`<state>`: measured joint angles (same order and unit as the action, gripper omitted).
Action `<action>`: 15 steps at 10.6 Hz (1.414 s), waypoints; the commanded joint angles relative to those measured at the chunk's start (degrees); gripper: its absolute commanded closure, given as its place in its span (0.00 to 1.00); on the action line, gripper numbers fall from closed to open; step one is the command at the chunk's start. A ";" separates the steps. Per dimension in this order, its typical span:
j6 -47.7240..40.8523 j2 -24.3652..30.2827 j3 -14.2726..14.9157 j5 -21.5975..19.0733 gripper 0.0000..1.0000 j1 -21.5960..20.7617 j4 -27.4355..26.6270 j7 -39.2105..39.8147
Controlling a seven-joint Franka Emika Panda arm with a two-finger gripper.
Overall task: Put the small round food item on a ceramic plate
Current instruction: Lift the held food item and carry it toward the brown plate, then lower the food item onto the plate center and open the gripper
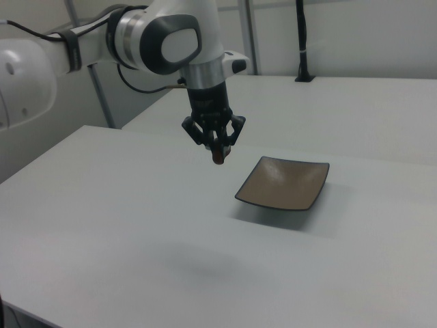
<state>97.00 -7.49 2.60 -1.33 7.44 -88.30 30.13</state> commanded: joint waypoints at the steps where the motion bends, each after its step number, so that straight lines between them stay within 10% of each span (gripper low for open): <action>1: 1.86 -7.16 0.13 -1.48 0.86 -0.41 8.03 -0.06; 15: 32.90 -31.34 0.04 -1.74 0.84 -0.67 14.29 -4.11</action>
<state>129.15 -36.06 2.56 -2.09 7.23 -77.06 26.73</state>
